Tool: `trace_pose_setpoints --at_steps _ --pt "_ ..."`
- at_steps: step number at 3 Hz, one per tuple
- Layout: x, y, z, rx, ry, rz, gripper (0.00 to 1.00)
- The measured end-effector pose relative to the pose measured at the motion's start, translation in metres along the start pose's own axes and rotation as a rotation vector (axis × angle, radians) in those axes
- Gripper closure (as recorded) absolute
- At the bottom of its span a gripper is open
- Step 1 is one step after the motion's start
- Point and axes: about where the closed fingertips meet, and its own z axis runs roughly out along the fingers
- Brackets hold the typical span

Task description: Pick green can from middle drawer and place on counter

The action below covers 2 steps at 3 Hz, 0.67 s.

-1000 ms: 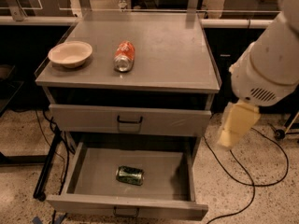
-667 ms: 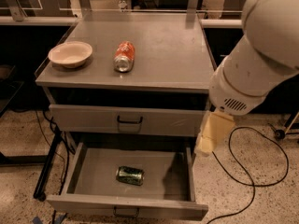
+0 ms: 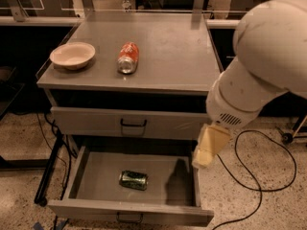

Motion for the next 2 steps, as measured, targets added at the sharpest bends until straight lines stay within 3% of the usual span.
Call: trace_pose_setpoints --at_steps 2 --pt "-0.027 0.023 0.091 -0.058 0.002 -0.046 0.0"
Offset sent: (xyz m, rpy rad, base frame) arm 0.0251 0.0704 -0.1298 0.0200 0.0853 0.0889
